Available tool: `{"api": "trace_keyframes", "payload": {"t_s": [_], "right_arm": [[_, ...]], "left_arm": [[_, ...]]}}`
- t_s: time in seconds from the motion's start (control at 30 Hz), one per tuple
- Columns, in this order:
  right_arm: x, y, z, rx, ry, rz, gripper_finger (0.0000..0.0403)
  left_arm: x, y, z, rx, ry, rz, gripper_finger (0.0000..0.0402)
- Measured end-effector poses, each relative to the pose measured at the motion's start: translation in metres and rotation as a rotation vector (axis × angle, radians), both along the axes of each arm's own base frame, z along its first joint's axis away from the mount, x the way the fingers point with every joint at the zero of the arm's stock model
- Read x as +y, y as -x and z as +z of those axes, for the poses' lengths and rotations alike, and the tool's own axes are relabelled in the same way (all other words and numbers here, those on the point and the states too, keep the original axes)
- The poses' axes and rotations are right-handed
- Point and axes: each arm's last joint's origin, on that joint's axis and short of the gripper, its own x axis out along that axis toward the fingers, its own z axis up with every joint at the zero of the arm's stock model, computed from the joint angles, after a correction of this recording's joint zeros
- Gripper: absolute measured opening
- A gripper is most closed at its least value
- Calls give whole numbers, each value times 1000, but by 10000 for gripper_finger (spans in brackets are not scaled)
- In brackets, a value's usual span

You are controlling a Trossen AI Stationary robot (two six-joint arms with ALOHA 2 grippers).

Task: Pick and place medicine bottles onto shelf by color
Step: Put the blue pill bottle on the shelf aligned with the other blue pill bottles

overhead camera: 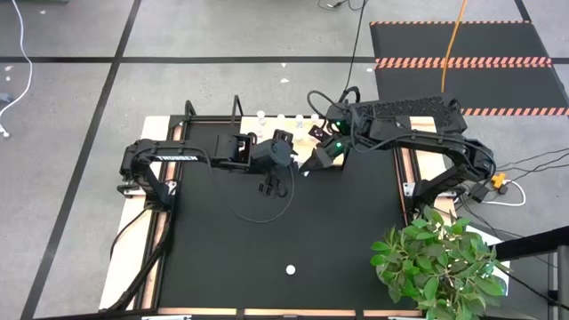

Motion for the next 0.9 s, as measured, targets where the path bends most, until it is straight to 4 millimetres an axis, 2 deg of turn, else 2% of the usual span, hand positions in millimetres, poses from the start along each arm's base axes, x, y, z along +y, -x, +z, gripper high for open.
{"api": "trace_keyframes", "payload": {"t_s": [0.1, 0.2, 0.33, 0.43, 0.6, 0.9], "right_arm": [[2, -1, 0, -1, 0, 8, 104], [4, -1, 0, -2, 3, 14, 105], [4, -1, 0, -5, 6, 16, 105], [4, -1, 0, -6, 7, 16, 105], [4, -1, -1, -4, 11, 18, 105], [4, -1, -1, -8, 15, 20, 105]], "left_arm": [[0, 0, 0, 10, 2, -52, 299], [1, -1, -1, 11, 21, -75, 257], [4, -5, -6, 25, 47, -64, 204], [4, -6, -8, 27, 45, -65, 179], [6, -7, -10, 38, 40, -68, 162], [8, -5, -11, 69, 0, -65, 161]]}}
